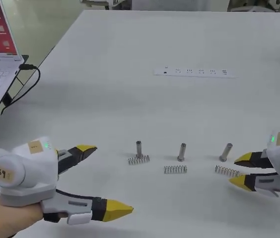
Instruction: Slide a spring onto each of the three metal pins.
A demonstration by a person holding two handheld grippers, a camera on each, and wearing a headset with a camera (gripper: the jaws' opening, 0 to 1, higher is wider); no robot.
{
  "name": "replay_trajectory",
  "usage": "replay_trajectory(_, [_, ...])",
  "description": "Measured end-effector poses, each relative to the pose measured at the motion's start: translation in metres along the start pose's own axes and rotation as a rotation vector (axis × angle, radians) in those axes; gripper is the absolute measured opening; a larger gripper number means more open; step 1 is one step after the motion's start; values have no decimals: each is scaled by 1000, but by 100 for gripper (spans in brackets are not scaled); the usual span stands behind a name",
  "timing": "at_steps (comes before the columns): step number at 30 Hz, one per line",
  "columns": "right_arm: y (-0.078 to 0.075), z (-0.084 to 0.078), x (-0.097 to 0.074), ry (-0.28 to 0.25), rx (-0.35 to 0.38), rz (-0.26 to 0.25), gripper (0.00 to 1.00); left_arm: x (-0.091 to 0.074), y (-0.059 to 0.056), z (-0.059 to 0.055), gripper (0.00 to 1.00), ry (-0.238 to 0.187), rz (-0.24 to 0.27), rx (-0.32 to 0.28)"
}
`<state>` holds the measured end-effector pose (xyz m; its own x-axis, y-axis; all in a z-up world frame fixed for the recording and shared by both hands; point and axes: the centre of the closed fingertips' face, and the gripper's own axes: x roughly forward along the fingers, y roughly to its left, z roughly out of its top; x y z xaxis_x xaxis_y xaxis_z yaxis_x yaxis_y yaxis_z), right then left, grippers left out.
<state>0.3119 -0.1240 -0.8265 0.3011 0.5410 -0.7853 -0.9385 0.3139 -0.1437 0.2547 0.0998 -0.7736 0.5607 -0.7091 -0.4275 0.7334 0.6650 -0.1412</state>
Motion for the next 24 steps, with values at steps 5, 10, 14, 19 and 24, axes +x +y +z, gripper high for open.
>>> replay_trajectory(5, [-1,-1,5,23,-8,20,19,-1,1,-3,98,5,3,-3])
replay_trajectory(10, [-2,-6,12,53,-1,43,17,-2,2,-4,98,7,9,-6])
replay_trajectory(14, [0,-11,16,72,13,67,15,-3,2,-5,98,10,12,-7])
replay_trajectory(19, [0,-13,19,86,-4,72,13,-3,3,-4,98,6,16,-11])
replay_trajectory(24, [1,-13,21,84,-9,76,9,-1,-1,-3,98,6,7,-9])
